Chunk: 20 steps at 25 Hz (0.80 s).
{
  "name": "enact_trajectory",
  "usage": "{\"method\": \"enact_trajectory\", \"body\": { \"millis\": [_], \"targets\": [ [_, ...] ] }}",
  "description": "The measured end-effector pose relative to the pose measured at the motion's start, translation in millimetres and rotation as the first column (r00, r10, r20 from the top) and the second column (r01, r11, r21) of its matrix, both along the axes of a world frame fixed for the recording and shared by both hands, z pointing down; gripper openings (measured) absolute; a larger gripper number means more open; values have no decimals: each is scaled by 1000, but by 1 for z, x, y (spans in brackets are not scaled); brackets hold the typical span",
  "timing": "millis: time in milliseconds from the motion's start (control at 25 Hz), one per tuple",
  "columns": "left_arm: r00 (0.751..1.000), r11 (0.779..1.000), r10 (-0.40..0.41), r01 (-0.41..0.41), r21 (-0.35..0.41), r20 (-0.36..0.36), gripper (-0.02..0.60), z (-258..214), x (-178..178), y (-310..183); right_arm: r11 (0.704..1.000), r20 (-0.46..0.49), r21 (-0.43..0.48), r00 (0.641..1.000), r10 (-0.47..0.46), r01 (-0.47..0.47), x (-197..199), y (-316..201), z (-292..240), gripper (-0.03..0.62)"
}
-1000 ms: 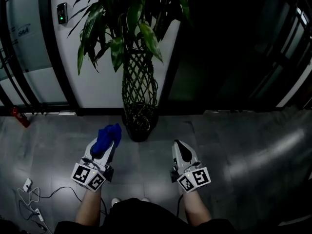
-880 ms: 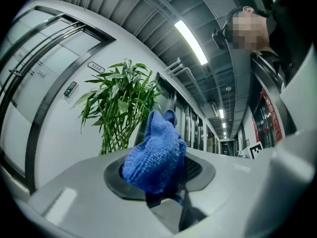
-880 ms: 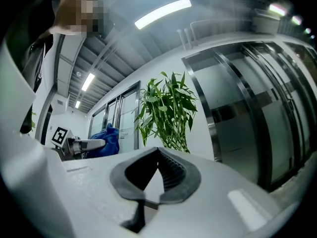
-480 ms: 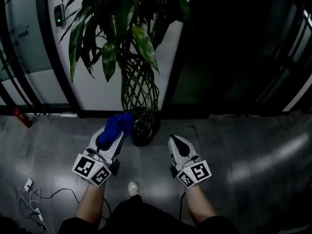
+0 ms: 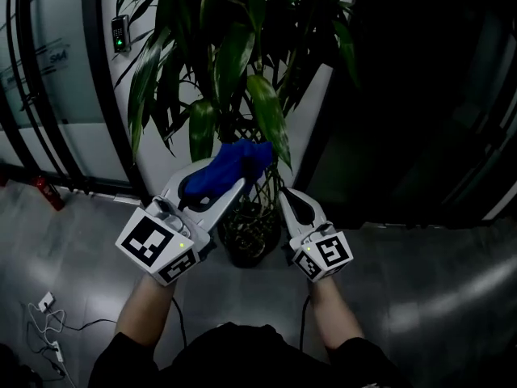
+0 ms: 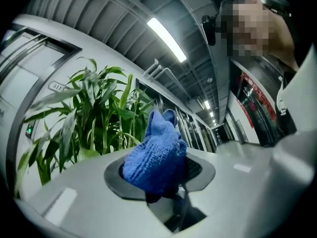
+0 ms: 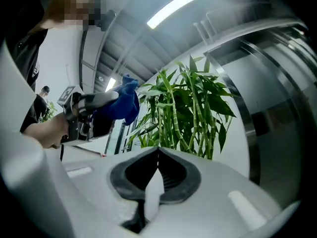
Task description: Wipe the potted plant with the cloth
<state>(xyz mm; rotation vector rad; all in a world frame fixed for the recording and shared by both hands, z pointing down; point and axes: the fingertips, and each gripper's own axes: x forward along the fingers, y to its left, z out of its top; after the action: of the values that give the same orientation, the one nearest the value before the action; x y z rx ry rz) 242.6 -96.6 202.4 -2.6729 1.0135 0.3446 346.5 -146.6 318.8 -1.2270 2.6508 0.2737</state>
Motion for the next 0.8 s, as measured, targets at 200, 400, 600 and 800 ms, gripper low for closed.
{"method": "enact_trajectory", "body": {
  "millis": [200, 400, 600, 800],
  "targets": [
    [980, 986, -144, 131, 100, 137, 155, -43, 12, -30, 994, -8, 5, 994, -113, 113, -16, -56, -18, 3],
    [936, 946, -302, 270, 182, 181, 153, -76, 13, -47, 972, -81, 77, 973, -217, 223, -33, -78, -45, 3],
    [874, 894, -436, 394, 212, 215, 155, -95, 17, -76, 947, -137, 150, 955, -264, 283, -32, -95, -75, 3],
    [812, 834, -535, 465, 297, 232, 153, -110, 16, -106, 923, -97, 198, 943, -317, 330, -43, -91, -94, 3]
  ]
}}
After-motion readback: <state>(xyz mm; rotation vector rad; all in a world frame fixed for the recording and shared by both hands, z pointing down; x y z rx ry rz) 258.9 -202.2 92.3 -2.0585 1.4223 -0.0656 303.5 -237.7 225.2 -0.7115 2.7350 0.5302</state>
